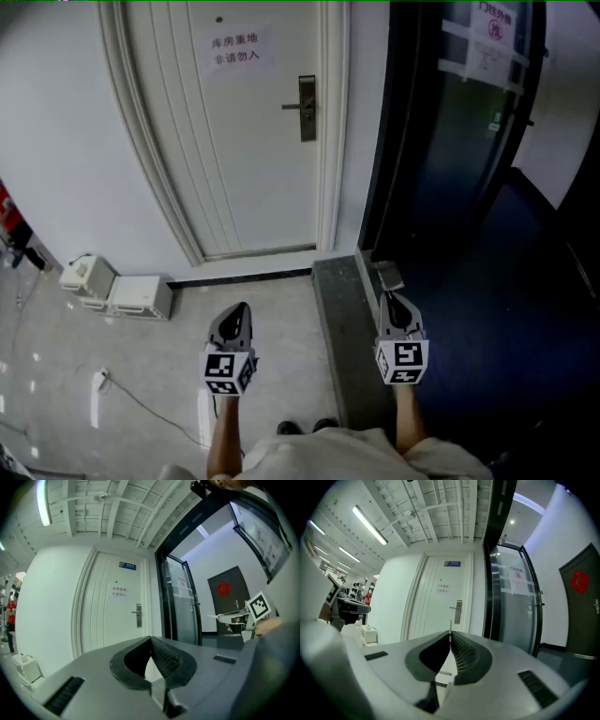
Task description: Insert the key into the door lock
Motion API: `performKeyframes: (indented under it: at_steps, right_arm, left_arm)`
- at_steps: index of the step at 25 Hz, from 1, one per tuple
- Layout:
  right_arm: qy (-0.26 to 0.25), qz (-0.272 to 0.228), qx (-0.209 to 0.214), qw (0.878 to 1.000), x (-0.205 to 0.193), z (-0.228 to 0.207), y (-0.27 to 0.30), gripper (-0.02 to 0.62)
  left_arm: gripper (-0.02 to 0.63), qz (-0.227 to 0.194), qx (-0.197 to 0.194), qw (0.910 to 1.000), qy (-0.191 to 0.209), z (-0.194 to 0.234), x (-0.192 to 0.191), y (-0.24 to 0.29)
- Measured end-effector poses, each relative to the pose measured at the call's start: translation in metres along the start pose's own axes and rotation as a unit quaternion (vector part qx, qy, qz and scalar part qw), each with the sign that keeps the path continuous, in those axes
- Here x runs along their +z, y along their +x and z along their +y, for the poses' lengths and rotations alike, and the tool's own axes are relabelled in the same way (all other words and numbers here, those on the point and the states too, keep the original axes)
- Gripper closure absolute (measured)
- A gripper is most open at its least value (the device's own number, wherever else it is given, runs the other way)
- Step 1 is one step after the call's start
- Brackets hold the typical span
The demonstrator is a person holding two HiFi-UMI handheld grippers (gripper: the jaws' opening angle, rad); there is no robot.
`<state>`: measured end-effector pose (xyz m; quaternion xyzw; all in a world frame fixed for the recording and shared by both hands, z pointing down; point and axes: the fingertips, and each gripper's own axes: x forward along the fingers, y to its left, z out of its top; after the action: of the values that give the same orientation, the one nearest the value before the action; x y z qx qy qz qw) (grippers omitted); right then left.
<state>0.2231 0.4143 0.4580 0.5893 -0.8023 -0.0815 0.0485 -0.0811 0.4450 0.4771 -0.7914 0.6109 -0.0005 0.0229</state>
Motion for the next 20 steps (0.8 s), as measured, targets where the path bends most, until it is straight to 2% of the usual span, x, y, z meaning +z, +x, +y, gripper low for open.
performKeyframes:
  at_steps: [7, 20]
  right_arm:
    - [0.003, 0.005, 0.000, 1.000, -0.008, -0.006, 0.000, 0.566]
    - [0.011, -0.003, 0.015, 1.000, -0.012, -0.023, 0.010, 0.566]
  left_arm:
    - [0.589, 0.005, 0.005, 1.0000, -0.005, 0.003, -0.004, 0.001]
    - [0.589, 0.014, 0.001, 0.9999, 0.006, -0.025, -0.010, 0.025]
